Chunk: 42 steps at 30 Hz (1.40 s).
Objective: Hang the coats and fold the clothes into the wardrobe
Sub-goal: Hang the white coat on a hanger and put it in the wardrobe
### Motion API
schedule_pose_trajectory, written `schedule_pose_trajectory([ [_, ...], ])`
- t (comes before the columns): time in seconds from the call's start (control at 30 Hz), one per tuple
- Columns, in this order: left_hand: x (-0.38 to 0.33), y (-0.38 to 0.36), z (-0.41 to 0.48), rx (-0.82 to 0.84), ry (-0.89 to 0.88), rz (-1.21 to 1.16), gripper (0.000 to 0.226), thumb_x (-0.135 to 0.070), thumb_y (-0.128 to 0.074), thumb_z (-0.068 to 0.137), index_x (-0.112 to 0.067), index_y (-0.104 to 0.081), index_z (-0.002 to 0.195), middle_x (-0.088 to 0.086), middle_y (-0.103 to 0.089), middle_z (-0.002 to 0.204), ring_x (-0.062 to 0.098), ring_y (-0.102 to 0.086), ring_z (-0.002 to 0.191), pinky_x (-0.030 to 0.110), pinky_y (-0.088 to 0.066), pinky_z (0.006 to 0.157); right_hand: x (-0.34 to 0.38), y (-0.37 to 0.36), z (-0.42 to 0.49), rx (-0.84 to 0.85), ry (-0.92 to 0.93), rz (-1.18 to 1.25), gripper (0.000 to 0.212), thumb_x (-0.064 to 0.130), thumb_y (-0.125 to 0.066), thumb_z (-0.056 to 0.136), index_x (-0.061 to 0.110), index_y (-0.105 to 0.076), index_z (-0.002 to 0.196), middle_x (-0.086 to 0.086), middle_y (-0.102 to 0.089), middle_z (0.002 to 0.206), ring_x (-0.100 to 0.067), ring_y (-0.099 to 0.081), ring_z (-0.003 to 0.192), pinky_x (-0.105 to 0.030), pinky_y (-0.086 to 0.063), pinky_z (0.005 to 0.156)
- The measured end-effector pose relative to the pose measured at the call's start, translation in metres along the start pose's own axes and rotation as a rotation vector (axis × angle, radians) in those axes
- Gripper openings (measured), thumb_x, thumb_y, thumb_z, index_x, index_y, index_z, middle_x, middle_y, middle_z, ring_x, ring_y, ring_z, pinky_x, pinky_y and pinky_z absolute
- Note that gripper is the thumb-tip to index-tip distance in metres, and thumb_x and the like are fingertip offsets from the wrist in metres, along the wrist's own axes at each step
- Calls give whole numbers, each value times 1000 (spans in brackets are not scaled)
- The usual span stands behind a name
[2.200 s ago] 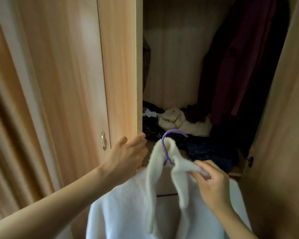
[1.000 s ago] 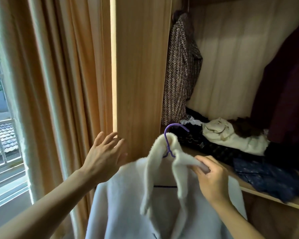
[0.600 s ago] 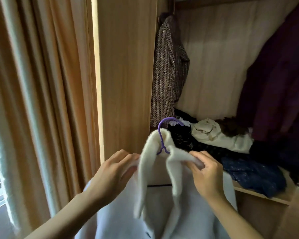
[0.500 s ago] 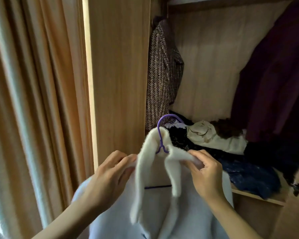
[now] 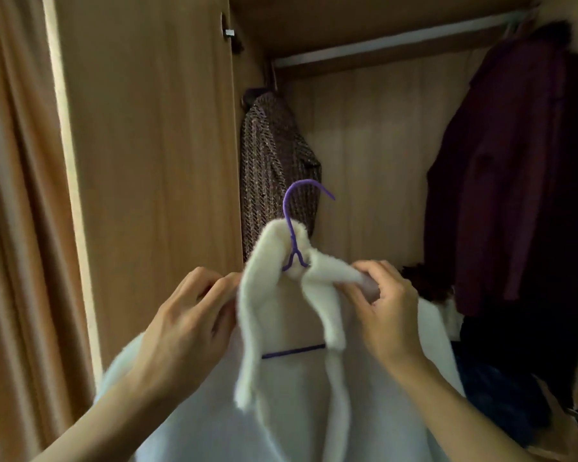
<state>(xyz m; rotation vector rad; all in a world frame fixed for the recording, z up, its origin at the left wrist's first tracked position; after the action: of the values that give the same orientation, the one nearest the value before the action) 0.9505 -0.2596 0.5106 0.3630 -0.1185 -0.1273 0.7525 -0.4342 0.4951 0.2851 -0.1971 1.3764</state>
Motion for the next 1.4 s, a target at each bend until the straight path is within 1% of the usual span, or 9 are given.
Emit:
schedule_pose_trajectory([
  [0.3, -18, -56, 90, -73, -14, 149, 25, -17, -54, 92, -17, -65, 114, -1, -50, 101, 15, -51, 74, 29, -45, 62, -73, 8, 84, -79, 61, 109, 14, 15, -74, 86, 20, -65, 95, 8, -54, 93, -19, -56, 83, -45, -49, 75],
  [0.47, -16, -78, 122, -116, -50, 233, 28, -18, -47, 91, -8, -64, 111, 7, -50, 103, 18, -48, 76, 25, -39, 66, -91, 4, 117, -130, 210, 86, 25, 0, -66, 85, 10, -66, 108, 2, -51, 103, -22, -54, 92, -41, -48, 80],
  [0.63, 3, -87, 155, -163, -86, 330, 35, -22, -46, 91, 0, -68, 108, 12, -53, 104, 22, -52, 77, 28, -43, 65, -107, -8, 142, -127, 381, 111, 27, 0, -53, 91, 11, -59, 115, 3, -47, 110, -24, -54, 98, -37, -48, 84],
  [0.73, 17, -98, 175, -186, -114, 369, 36, -23, -47, 92, 1, -70, 107, 14, -56, 102, 24, -55, 81, 33, -47, 65, -121, -26, 163, -185, 356, 89, 27, -2, -55, 88, 12, -58, 111, 1, -52, 109, -22, -54, 98, -40, -46, 82],
  [0.83, 35, -112, 195, -172, -129, 415, 35, -21, -49, 89, 0, -68, 107, 14, -55, 102, 26, -53, 85, 30, -41, 69, -133, -45, 182, -216, 321, 29, 27, -3, -57, 84, 12, -60, 107, 0, -57, 106, -22, -54, 95, -39, -41, 80],
  [0.9, 48, -121, 208, -177, -155, 446, 33, -21, -49, 88, 1, -68, 106, 15, -55, 101, 32, -54, 84, 37, -45, 68, -139, -57, 196, -238, 319, 4, 26, -2, -57, 83, 10, -61, 106, -2, -58, 105, -24, -54, 94, -39, -39, 80],
  [1.1, 89, -138, 248, -236, -185, 477, 18, -14, -61, 86, -1, -65, 98, 17, -54, 95, 34, -53, 79, 43, -46, 60, -151, -90, 250, -210, 383, -8, 31, -10, -63, 81, 9, -61, 105, -3, -58, 103, -26, -53, 94, -48, -44, 80],
  [1.3, 125, -150, 287, -261, -215, 453, 18, -10, -60, 85, 3, -64, 96, 21, -57, 96, 36, -53, 79, 50, -47, 62, -157, -125, 299, -254, 419, 19, 29, -8, -63, 82, 10, -62, 104, -2, -57, 102, -22, -53, 97, -34, -41, 84],
  [1.4, 140, -157, 303, -276, -238, 493, 18, -11, -60, 86, 4, -64, 97, 22, -57, 95, 37, -53, 79, 47, -46, 62, -166, -145, 322, -257, 422, 48, 25, -5, -62, 85, 10, -61, 105, 4, -53, 102, -20, -52, 97, -35, -43, 84],
])
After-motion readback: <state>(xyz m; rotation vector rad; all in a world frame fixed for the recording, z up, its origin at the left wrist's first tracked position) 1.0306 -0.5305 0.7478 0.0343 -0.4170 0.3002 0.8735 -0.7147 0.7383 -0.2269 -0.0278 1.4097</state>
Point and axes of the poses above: each hand's wrist, its own z-axis towards the middle knuckle, its own y-axis out of the back of the hand, x = y × z, the point moved 4 cm from there along z, towards the middle knuckle
